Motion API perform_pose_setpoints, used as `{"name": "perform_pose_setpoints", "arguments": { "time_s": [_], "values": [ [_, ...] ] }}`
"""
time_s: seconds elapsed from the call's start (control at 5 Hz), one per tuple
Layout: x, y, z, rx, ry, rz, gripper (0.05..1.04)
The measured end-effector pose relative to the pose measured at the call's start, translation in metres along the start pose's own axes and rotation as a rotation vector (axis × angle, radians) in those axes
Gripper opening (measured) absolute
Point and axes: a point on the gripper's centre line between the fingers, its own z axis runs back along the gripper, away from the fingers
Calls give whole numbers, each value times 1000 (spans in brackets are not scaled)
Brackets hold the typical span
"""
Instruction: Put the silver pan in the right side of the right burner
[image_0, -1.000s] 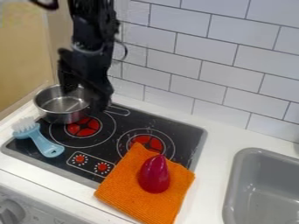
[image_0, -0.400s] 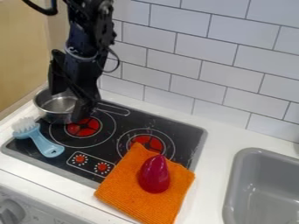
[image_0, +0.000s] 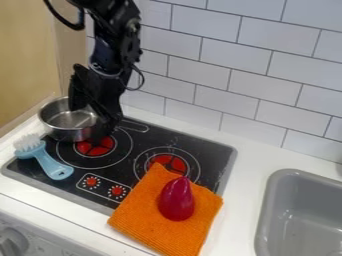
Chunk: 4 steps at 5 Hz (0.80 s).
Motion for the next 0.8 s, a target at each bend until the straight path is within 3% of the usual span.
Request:
{"name": "perform_pose_setpoints", "arguments": {
  "time_s": [0.2,0.8],
  "values": [
    [9,5,-11,-23,13,13,999],
    [10,-2,-26,-286,-42,-36,956]
  ]
}}
